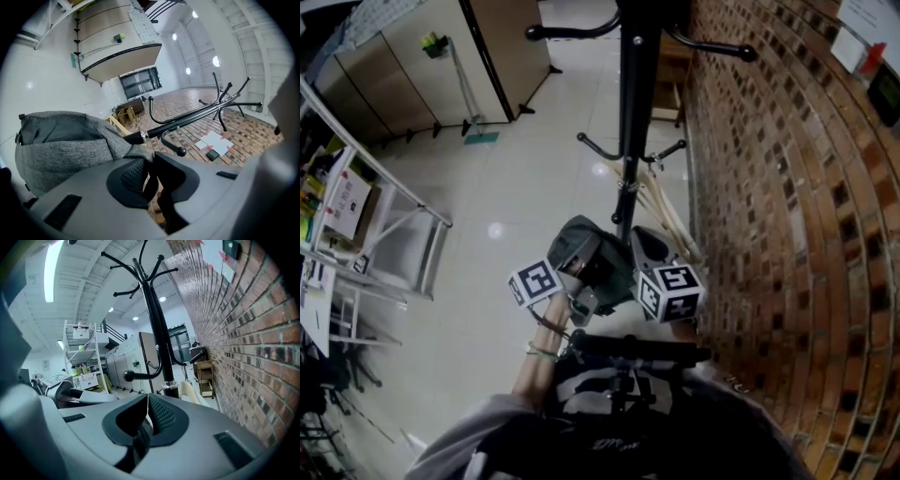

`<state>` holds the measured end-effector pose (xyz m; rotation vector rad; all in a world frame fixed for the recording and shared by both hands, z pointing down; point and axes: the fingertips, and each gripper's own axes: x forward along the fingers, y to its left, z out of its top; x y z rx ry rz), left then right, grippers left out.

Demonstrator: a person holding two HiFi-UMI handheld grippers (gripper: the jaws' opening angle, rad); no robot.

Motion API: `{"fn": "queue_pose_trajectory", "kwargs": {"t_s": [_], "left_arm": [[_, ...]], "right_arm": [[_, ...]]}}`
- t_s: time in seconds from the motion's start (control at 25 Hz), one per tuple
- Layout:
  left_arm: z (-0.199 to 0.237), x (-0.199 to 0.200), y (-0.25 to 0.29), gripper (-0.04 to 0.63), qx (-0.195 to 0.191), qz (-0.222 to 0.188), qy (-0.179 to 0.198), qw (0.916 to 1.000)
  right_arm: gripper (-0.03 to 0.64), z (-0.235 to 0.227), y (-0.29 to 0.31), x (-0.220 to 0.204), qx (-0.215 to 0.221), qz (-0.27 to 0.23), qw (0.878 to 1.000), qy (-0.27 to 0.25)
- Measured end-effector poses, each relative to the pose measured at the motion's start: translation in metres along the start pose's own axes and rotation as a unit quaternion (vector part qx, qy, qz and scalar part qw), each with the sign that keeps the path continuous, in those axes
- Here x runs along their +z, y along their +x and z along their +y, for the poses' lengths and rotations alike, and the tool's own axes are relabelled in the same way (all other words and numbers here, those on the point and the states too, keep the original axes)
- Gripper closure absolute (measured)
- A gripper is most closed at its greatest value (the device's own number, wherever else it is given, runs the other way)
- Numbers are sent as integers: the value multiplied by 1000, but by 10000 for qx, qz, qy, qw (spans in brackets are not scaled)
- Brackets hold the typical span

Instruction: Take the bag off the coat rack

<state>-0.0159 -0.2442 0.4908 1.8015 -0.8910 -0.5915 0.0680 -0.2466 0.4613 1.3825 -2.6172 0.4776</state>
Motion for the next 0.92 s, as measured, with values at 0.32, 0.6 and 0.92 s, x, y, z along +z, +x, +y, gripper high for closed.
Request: {"fn": "queue_pose_trajectory", "kwargs": {"t_s": [0.32, 0.6, 0.92], "left_arm": [[5, -6, 2, 552, 28, 146, -89, 9998], [8, -6, 0, 552, 132, 171, -27, 9998], [11, -6, -2, 552, 172, 148, -119, 9997]], "right_arm": [[617, 2, -2, -2, -38, 48, 10000, 8], [617, 3, -2, -3, -33, 43, 10000, 5], [617, 3, -2, -7, -24, 99, 9999, 5]]}}
